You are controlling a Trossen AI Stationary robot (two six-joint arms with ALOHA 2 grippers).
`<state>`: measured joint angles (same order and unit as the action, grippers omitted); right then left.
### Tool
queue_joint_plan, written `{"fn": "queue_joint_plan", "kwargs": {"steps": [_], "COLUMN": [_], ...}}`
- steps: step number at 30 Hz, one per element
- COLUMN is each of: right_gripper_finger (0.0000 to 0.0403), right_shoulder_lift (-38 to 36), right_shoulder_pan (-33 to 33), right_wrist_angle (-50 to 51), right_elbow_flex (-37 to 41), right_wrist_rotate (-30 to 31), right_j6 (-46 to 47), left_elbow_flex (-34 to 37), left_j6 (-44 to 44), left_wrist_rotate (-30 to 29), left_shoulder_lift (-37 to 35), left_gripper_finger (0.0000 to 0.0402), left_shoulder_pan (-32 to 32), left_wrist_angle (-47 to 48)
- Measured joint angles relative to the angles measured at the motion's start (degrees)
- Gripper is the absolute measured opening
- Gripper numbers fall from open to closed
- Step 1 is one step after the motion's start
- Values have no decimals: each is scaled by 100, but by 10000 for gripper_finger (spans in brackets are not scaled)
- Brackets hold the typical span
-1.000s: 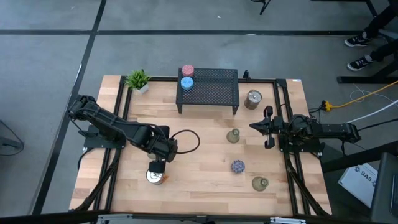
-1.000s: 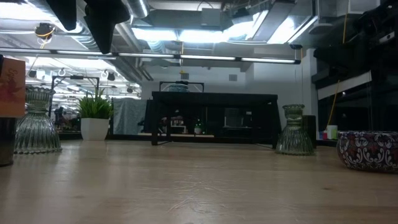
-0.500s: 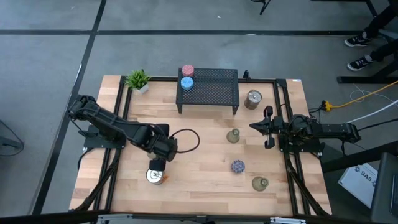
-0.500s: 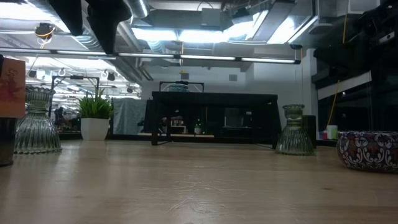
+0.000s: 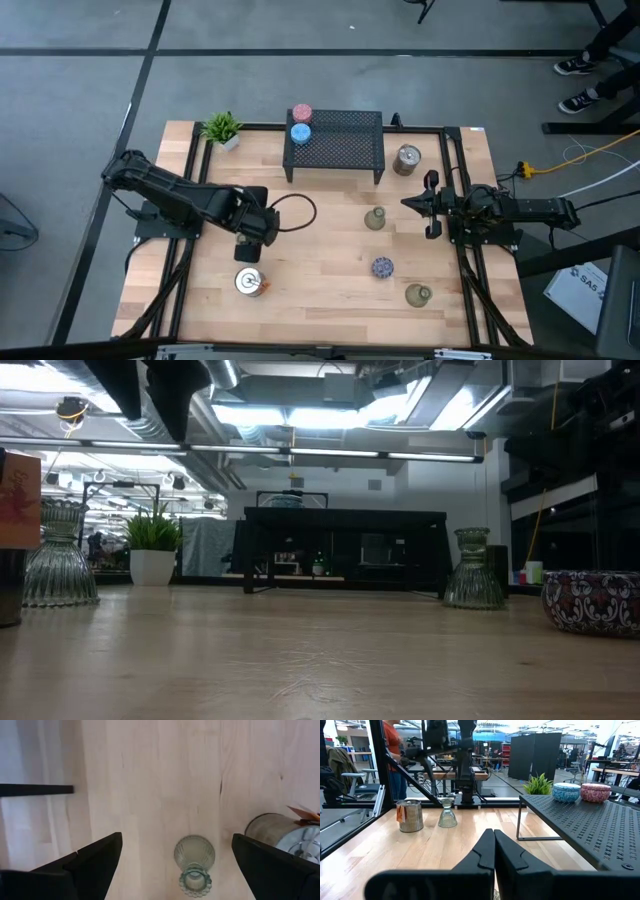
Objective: Pick & Place candle stick holders
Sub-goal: Put the top left green candle holder on the shelf
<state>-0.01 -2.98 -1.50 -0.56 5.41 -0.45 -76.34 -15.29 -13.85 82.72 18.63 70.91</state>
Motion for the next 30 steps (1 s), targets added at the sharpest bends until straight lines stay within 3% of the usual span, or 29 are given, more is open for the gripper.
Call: {"fn": "queue_joint_plan", "kwargs": {"steps": [10,30], "right_gripper_finger": [0,0], "right_shoulder_lift": [0,0], "right_shoulder_pan": [0,-1], "right_wrist_angle": [2,0], "right_elbow_flex": [1,2], "right_wrist_rotate": [0,0], "right_j6": [2,0], "left_elbow_flex": [0,0], "left_j6": [7,455], "left_wrist_rotate": [-544,-450], "left_shoulder_lift": [-342,-704], "left_gripper_finger": [375,375], "left_shoulder_pan": [-20,-1226], "left_wrist_angle": [2,5]}}
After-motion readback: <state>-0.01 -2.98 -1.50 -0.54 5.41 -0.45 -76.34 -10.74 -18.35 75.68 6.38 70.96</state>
